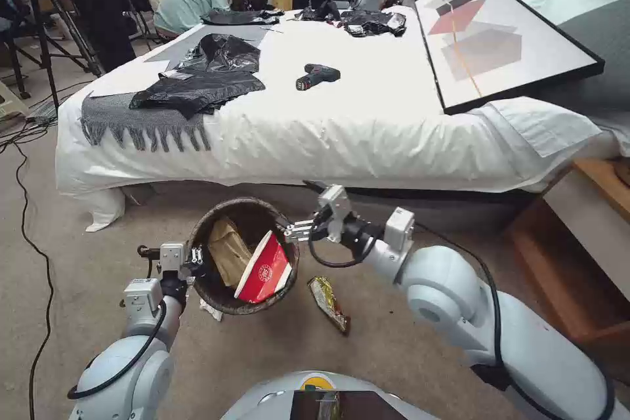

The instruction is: Pick up the trash bin, then pick up the garbage from the floor and place it into the trash bin.

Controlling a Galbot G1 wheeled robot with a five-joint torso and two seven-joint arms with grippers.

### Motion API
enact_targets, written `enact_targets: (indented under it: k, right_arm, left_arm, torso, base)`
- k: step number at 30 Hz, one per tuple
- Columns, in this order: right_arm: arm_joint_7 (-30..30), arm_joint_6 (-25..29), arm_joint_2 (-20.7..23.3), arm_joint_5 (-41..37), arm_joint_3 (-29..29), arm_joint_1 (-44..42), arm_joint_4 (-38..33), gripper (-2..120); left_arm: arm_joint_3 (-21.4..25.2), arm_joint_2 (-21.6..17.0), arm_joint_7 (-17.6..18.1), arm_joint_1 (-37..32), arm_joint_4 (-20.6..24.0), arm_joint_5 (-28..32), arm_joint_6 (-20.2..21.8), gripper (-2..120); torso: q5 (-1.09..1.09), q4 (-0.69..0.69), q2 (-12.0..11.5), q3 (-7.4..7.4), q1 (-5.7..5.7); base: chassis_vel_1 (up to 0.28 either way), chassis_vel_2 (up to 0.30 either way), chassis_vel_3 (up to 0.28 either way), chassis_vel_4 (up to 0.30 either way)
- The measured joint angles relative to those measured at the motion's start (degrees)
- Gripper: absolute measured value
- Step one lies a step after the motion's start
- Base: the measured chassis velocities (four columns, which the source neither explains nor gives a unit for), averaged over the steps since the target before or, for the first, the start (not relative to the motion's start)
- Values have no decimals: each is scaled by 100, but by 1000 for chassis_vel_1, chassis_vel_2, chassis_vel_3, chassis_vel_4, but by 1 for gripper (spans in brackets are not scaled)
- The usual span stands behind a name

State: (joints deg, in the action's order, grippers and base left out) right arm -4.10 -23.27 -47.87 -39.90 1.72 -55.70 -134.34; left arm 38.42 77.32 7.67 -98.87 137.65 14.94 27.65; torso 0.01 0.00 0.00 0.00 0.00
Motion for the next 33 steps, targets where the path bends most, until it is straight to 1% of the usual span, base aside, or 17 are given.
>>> enact_targets:
  k: [2,4,7,9,13,15,16,19,20,23,27,33]
  right_arm:
    - [-72,204,110,177,-121,-303,4,100]
    - [-120,273,143,248,-170,-421,3,100]
    - [-345,406,169,354,-355,-719,4,100]
    - [-358,410,169,357,-369,-734,5,100]
    - [-406,564,181,434,-679,-1035,118,100]
    - [-262,701,208,507,-1006,-1420,207,100]
    - [-262,701,208,507,-1006,-1420,207,100]
    - [-5,914,222,677,-1378,-1965,382,100]
    - [-5,914,222,677,-1378,-1965,382,100]
    - [238,1103,151,903,-1696,-2410,645,100]
    - [406,1210,12,1037,-1861,-2684,918,100]
    - [615,1345,-129,1148,-1902,-2789,1343,100]
  left_arm:
    - [4,-2,1,2,4,5,1,0]
    - [6,-3,2,3,5,7,1,0]
    - [16,-4,3,4,10,17,2,0]
    - [18,-4,3,4,10,17,2,0]
    - [52,-12,5,1,25,53,3,0]
    - [75,-19,6,-2,33,80,5,0]
    - [75,-19,6,-2,33,80,5,0]
    - [83,-24,7,-2,36,95,5,0]
    - [83,-24,7,-2,36,95,5,0]
    - [85,-26,8,3,37,101,6,0]
    - [83,-29,8,5,39,103,8,0]
    - [93,-37,8,-3,43,104,10,0]
  torso:
    - [0,-1,0,0,0]
    - [0,-1,0,0,0]
    - [0,1,0,0,0]
    - [0,1,0,0,0]
    - [0,1,0,0,0]
    - [-1,0,0,0,0]
    - [-1,0,0,0,0]
    - [-1,-1,0,0,0]
    - [-1,-1,0,0,0]
    - [-1,-1,0,0,0]
    - [-1,0,0,0,0]
    - [-1,0,0,0,0]
  base:
    - [0,0,0,0]
    - [0,0,0,0]
    - [0,0,0,0]
    - [0,0,0,0]
    - [0,0,0,0]
    - [0,0,0,0]
    - [0,0,0,0]
    - [0,0,0,0]
    - [0,0,0,0]
    - [0,0,0,0]
    - [0,0,0,0]
    - [0,0,0,0]
